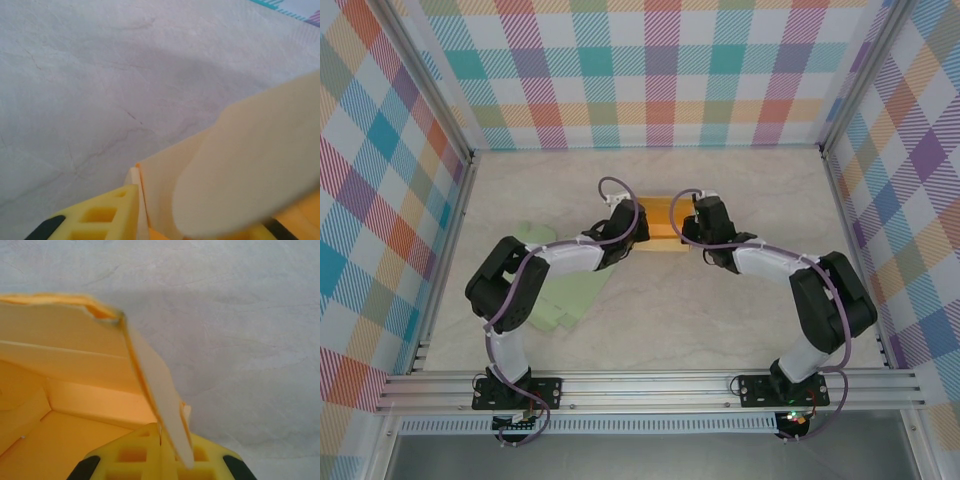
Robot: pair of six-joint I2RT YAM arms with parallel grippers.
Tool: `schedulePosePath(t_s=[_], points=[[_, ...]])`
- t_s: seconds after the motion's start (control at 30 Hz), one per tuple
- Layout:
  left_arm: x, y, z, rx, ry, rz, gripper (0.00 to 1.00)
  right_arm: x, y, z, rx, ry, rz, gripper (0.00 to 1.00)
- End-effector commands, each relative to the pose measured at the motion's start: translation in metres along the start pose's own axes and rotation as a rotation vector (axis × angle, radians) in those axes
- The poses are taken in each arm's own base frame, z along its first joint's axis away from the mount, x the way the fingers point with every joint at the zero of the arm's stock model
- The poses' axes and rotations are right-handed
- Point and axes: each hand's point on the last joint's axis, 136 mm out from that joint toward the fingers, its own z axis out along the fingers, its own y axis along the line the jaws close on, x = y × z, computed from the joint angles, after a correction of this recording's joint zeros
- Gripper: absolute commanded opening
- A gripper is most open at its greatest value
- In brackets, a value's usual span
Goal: Fold the paper box
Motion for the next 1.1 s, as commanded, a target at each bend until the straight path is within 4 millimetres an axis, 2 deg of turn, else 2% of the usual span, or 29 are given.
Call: schedulePosePath(t_s=[0.0,0.17,0.3,0.43,0.57,0.67,0.77,0.87,1.07], points=[[-0.01,-0.014,-0.017,0.069,-0.053,-0.012,0.34,0.019,-0.003,-0.004,0.013,0.022,0.028,0.0],[-0.013,-0.017,-0.037,0.112,-0.083,0.003,0.55,0.029,-0.009,-0.005,0.035,0.018,0.027,0.0],[-0.017,-0.017,-0.058,0.134,-0.112,0.012,0.81,0.03,-0.012,-0.004,0.047,0.011,0.022,0.0],[-0.018,-0.014,-0.079,0.145,-0.131,0.013,0.99,0.032,-0.013,-0.003,0.053,0.017,0.013,0.0],[-0.015,-0.006,-0.096,0.134,-0.139,0.008,1.0,0.032,-0.01,-0.003,0.042,0.018,0.004,0.0],[-0.019,0.002,-0.112,0.121,-0.161,-0.003,1.0,0.03,-0.008,-0.006,0.038,0.022,-0.018,0.0],[-0.034,0.013,-0.133,0.085,-0.207,-0.011,1.0,0.029,-0.007,-0.008,0.038,0.032,-0.035,0.01],[-0.053,0.02,-0.153,0.045,-0.253,-0.001,1.0,0.03,-0.002,-0.01,0.017,0.042,-0.06,0.06],[-0.084,0.014,-0.181,0.012,-0.274,0.063,1.0,0.034,0.002,-0.015,-0.002,0.056,-0.095,0.14]])
